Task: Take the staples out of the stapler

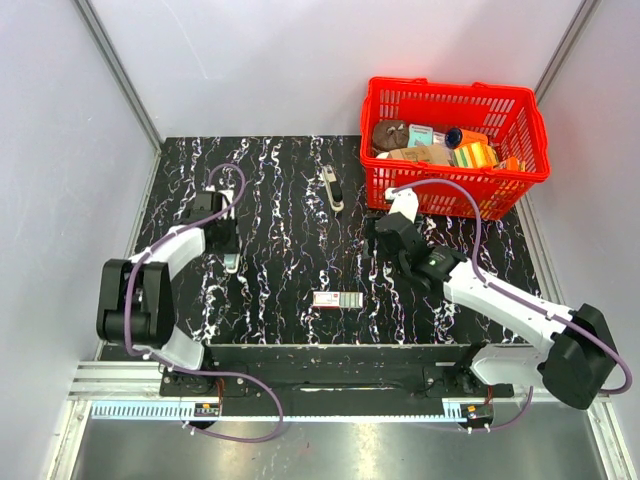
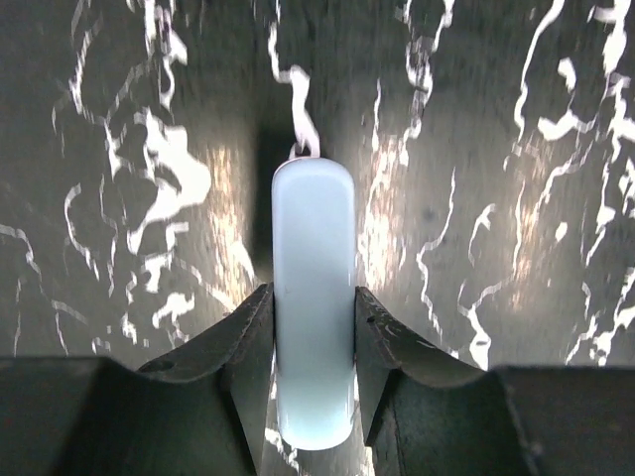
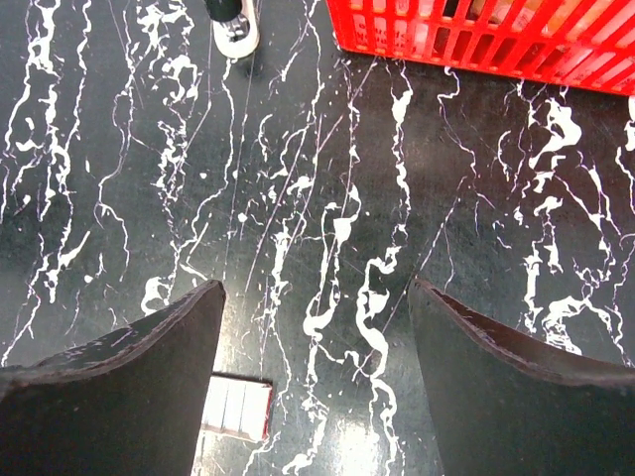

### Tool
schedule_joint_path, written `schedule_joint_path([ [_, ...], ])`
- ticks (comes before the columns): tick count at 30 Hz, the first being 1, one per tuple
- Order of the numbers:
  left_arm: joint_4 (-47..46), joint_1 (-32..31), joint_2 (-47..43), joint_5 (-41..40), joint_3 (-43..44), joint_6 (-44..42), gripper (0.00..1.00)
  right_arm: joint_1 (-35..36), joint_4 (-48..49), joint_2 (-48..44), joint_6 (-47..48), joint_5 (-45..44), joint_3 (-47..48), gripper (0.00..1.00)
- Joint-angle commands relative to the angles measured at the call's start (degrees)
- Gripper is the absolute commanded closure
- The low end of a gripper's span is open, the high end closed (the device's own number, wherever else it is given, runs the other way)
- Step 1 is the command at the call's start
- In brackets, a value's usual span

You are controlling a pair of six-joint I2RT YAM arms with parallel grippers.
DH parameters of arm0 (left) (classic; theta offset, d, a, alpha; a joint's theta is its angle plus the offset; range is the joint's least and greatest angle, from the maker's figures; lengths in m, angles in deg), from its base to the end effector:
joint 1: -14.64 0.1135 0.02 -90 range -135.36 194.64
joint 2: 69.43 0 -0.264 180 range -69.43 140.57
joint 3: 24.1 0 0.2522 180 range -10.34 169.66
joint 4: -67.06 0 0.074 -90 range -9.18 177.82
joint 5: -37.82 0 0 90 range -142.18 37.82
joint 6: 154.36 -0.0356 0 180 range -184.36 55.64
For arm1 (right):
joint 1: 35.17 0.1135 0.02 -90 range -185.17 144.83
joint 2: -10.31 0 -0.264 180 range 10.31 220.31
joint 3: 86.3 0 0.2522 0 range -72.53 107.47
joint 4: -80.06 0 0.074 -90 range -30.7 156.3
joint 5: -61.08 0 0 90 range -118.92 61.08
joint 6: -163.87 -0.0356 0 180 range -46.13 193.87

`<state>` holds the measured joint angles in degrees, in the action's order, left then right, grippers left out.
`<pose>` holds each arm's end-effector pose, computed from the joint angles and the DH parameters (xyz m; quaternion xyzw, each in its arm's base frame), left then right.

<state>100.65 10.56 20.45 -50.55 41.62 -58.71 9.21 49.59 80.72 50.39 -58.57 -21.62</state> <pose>0.3072 -0.0229 0.1816 -0.0092 0.9605 -0.0372 0.2755 0.2032 0.1742 0.2751 -0.0425 0.8688 0.0548 0.4903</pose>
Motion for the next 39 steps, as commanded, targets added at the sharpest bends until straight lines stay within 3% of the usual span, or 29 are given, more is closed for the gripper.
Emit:
schedule_joint_path([
  [1,3.89,0.12,-6.38,0.12,-3.35,0.5,0.76,1.23,-0.87,-2.03,-1.74,-2.43,-1.69,0.2],
  [4,3.9,-0.93,-7.8,2.94,-4.42,0.85,0.75,1.67,-0.52,-1.6,-2.26,-2.52,-2.57,0.2],
  [11,5.3,-4.36,-1.83,3.81,-1.96,5.5,0.78,4.92,-0.43,1.39,-2.71,-5.33,-2.23,0.21],
  [17,4.95,-8.22,1.25,6.18,-0.72,9.29,0.73,7.73,-0.69,4.12,-2.79,-7.26,-1.17,0.2],
  [19,4.69,-8.49,1.52,8.9,-1.07,9.99,0.65,8.35,-0.78,4.73,-3.06,-7.0,-0.73,0.19],
  [22,4.95,-8.58,1.0,11.63,-0.73,10.35,0.24,9.14,-0.78,6.31,-3.06,-6.91,0.49,0.16],
  [25,5.91,-8.49,-1.37,14.1,-0.11,10.35,0.08,10.28,-0.96,8.94,-2.88,-6.74,3.13,0.13],
  [28,7.93,-7.44,-4.27,15.15,1.73,9.82,0.01,11.78,-0.52,12.63,-3.14,-6.39,7.25,0.09],
  [33,10.92,0.55,-9.37,17.54,4.36,7.02,0.01,15.64,0.0,22.03,-2.62,-5.78,17.09,0.07],
  [39,16.63,12.06,-12.45,16.74,9.72,-0.98,0.01,16.88,5.19,32.32,3.87,5.27,27.2,0.05],
])
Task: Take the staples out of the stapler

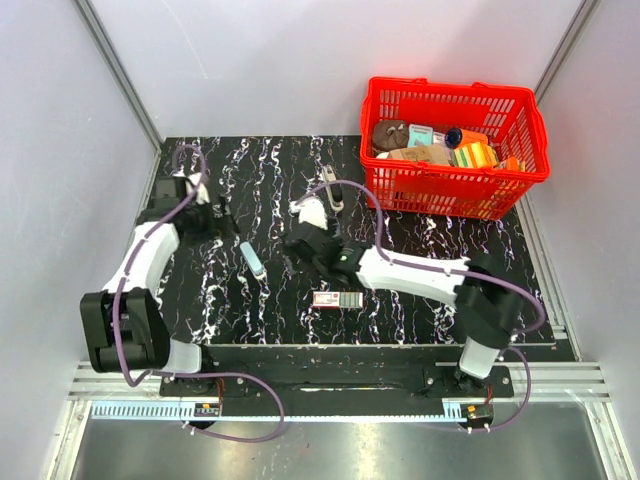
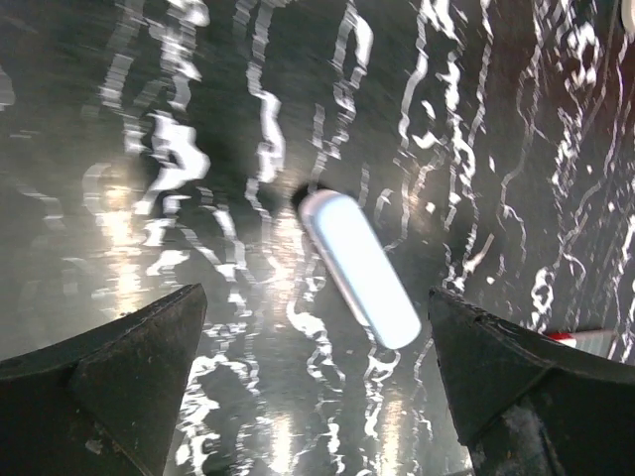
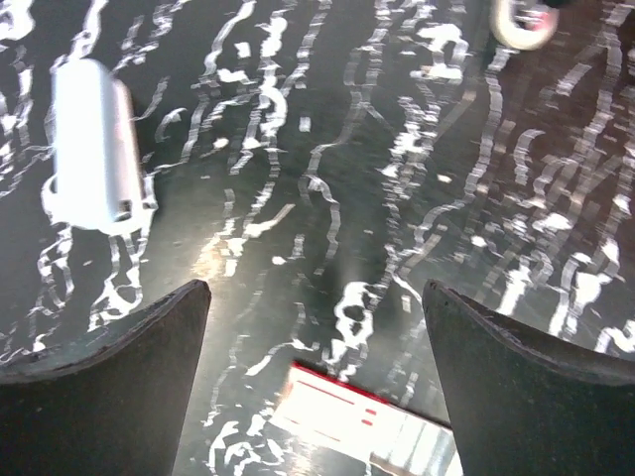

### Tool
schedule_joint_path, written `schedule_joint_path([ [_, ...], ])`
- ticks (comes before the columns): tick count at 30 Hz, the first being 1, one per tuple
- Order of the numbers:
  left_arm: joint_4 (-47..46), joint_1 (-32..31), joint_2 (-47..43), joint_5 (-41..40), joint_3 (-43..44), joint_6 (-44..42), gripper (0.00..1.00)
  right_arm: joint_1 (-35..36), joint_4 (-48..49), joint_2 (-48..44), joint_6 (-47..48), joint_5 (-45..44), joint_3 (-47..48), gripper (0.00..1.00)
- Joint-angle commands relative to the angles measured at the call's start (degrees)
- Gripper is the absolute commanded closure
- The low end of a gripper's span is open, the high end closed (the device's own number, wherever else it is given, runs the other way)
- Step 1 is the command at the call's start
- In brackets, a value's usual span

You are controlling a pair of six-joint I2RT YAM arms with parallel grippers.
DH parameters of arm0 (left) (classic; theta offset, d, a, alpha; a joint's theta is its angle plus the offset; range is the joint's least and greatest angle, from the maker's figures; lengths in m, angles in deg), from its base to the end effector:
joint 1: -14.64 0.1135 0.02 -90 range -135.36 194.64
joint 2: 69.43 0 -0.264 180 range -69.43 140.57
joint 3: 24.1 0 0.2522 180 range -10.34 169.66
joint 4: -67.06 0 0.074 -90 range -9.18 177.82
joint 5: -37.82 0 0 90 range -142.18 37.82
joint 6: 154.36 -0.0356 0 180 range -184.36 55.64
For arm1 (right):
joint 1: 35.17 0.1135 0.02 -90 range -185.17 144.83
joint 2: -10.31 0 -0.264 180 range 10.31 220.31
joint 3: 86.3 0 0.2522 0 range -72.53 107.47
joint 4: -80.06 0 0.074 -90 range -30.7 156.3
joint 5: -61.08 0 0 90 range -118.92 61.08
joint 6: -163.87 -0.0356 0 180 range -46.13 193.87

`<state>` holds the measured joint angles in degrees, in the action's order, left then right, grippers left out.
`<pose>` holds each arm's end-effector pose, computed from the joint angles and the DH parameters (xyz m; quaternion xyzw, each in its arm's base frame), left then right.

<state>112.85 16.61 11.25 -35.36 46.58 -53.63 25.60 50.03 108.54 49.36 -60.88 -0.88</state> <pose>0.2866 -0.0005 0.2408 -0.0618 0.9444 -0.1616 0.2794 0.2021 0.3225 0.2480 -0.1695 0.8716 0.0749 0.4538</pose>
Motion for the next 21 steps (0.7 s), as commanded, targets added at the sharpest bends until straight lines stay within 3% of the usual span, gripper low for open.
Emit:
schedule_joint_path([
  [1,5.84,7.59,-3.51,1.64,5.47,-7.28,0.01,0.49,5.28,6.42,6.13,10.58,8.39,0.05],
  [4,9.44,12.33,-4.22,3.48,6.79,-10.27,0.01,0.49,3.45,12.92,9.47,17.45,15.85,0.03],
  [10,13.23,19.72,-5.1,9.63,7.15,-14.15,0.05,0.49,-4.9,24.88,11.86,20.45,31.94,0.04],
  [21,11.66,21.31,-9.84,6.56,4.95,-15.73,0.06,0.49,-12.73,37.2,10.1,21.77,45.32,0.15],
])
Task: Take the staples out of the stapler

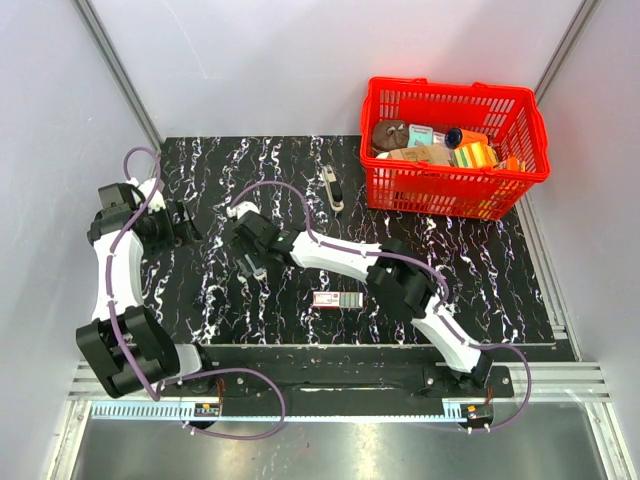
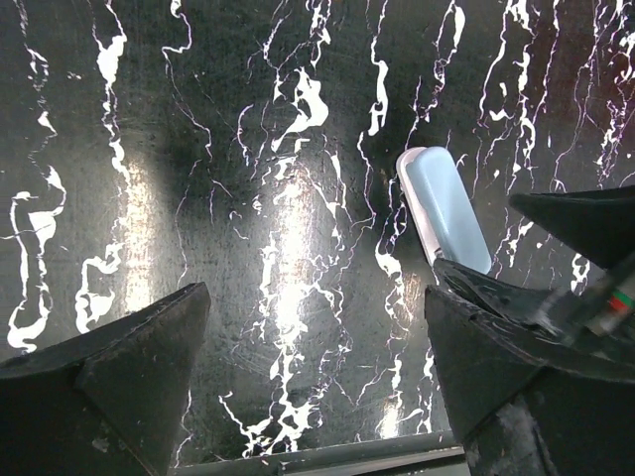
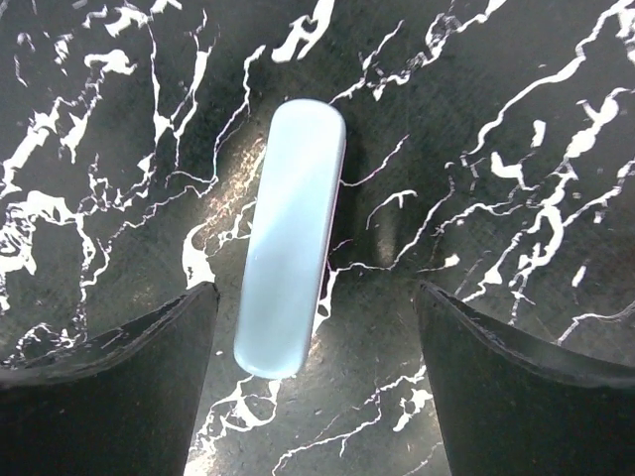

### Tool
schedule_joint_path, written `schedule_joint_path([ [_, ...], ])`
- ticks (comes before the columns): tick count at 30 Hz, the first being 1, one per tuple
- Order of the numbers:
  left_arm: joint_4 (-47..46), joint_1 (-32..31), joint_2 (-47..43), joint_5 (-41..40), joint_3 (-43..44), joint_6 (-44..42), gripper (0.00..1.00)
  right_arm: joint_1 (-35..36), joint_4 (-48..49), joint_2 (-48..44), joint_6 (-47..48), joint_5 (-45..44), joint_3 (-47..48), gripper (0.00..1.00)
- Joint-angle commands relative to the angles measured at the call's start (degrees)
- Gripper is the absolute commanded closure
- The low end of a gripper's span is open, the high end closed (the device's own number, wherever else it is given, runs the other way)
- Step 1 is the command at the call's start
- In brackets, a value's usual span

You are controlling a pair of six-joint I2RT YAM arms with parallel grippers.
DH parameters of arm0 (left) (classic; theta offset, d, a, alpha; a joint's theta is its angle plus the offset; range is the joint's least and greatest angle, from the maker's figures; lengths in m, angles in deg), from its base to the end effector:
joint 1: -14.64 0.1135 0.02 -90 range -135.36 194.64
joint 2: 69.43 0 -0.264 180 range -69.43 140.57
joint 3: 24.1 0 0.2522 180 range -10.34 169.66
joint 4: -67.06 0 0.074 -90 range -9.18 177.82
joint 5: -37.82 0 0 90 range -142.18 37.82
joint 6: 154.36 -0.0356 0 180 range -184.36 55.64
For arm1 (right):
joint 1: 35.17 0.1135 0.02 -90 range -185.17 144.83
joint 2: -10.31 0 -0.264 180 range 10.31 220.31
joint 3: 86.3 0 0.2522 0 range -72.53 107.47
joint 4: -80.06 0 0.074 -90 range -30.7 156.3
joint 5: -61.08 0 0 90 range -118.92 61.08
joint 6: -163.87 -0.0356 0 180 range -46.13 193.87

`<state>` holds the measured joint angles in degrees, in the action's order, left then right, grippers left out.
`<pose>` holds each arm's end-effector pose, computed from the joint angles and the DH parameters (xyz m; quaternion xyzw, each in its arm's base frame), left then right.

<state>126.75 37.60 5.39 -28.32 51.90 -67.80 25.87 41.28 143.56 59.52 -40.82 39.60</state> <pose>0.2438 0.0876 0.2826 -0.1044 0.9376 -0.1331 0.3039 0.2613 0.4571 0.1951 -0.3300 0.8624 0.1511 0.3528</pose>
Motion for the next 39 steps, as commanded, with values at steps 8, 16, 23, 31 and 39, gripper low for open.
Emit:
schedule_joint_path([
  [8,-5.41,0.33,-7.85,-1.27,-2.73,-2.1,0.01,0.14,-6.27,4.65,-0.42,2.23,8.45,0.4],
  [16,-6.03,0.24,-8.2,5.05,-5.45,-4.55,0.05,0.14,-4.52,1.85,-2.43,1.36,6.96,0.8],
  [23,-6.56,-0.63,-9.7,16.82,-9.94,-12.19,0.03,0.14,6.63,-10.98,-9.01,-2.94,-4.63,0.94],
  [31,-1.46,-6.78,-5.93,25.27,-9.24,-20.55,0.06,-0.13,20.25,-22.76,-21.32,-2.69,-19.84,1.0],
  [39,-4.17,-11.71,-2.06,28.61,-9.68,-21.96,0.01,-0.3,27.65,-26.99,-29.5,-0.76,-25.91,1.0],
])
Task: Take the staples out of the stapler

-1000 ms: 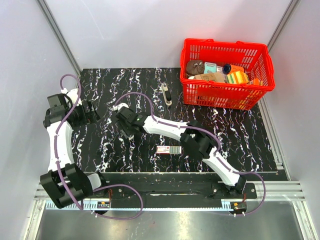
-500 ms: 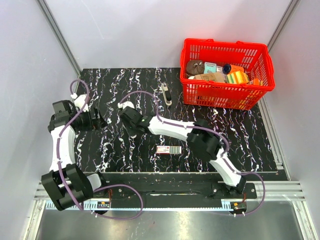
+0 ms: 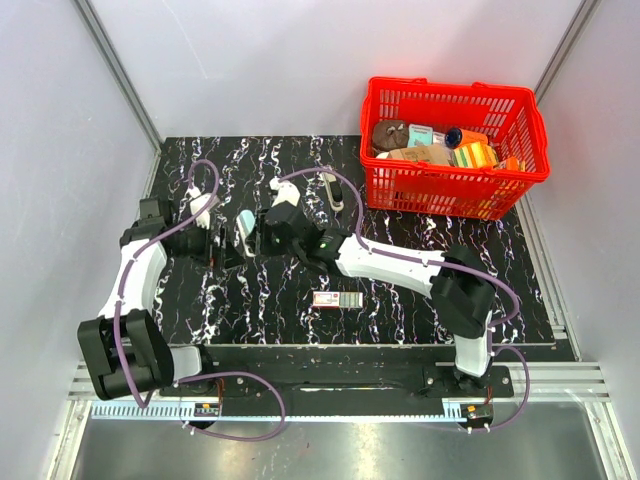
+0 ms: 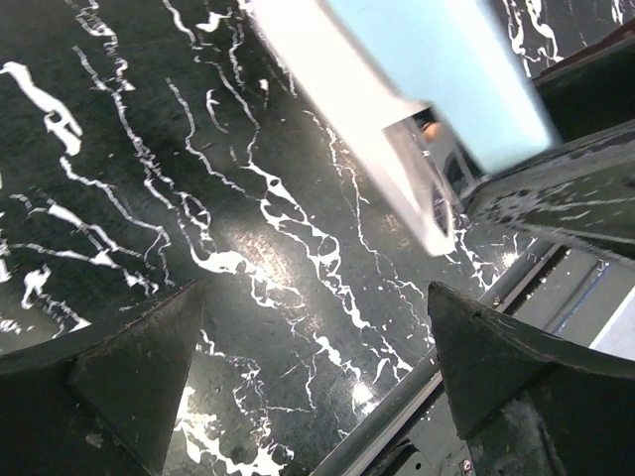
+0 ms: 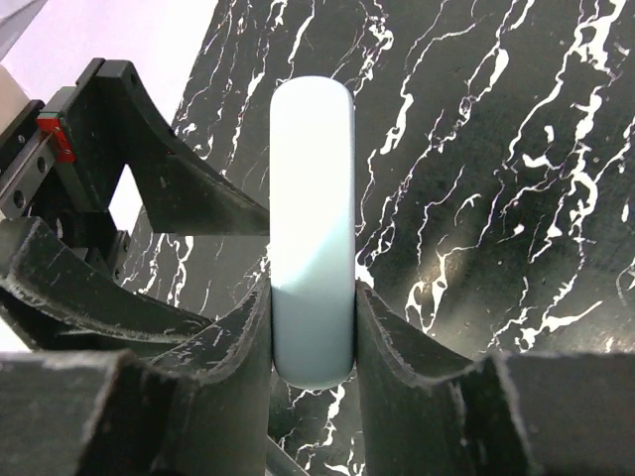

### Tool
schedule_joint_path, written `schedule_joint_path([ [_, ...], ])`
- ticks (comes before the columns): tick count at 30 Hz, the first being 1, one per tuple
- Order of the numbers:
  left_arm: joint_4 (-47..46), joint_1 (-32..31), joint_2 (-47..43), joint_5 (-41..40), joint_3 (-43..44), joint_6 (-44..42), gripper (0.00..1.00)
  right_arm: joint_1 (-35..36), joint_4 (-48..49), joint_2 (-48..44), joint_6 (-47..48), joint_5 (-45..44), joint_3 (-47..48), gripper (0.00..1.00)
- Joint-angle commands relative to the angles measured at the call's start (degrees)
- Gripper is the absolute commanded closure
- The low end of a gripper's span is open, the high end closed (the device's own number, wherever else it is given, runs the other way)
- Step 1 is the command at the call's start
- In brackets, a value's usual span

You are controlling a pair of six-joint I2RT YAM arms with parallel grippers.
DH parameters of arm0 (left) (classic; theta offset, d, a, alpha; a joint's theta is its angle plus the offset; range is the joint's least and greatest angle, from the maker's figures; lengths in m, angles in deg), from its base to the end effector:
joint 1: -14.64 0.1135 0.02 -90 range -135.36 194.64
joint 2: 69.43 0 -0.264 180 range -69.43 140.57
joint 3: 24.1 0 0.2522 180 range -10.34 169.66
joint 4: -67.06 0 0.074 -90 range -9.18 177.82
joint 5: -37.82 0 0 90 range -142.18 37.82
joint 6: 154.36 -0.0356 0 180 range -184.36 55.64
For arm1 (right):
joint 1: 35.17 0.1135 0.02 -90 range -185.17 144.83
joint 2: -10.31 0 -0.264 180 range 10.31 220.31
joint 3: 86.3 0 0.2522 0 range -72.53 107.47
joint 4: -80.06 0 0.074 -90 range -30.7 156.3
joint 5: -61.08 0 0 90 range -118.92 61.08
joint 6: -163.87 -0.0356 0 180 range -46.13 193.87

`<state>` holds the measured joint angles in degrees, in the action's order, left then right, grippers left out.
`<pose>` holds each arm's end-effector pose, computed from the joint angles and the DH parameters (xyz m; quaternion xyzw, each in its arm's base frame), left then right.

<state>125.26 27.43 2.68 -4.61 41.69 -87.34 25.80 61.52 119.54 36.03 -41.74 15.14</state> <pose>0.2318 0.0257 0.2485 0.1679 0.8811 -0.3124 0.3129 0.2273 0.3934 0.2804 -0.1116 0.8389 0.3363 0.4131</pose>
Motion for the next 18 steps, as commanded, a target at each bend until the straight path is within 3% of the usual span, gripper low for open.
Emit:
schedule_joint_path([
  [1,-3.39,-1.81,0.83,5.51,0.44,-2.33,0.01,-0.24,7.59,-2.97,-6.45,0.34,-1.55,1.0],
  [10,-4.72,-5.06,1.97,6.04,-0.08,-4.52,0.16,-0.24,9.78,-2.0,-9.09,2.36,-2.07,1.0],
  [15,-4.63,-5.15,2.76,6.13,0.18,-6.11,0.33,-0.24,10.4,-2.0,-9.96,3.94,-2.07,1.0],
  [18,-4.72,-5.06,3.2,6.31,0.61,-6.81,0.49,-0.24,10.49,-2.0,-10.23,4.82,-2.34,1.0],
])
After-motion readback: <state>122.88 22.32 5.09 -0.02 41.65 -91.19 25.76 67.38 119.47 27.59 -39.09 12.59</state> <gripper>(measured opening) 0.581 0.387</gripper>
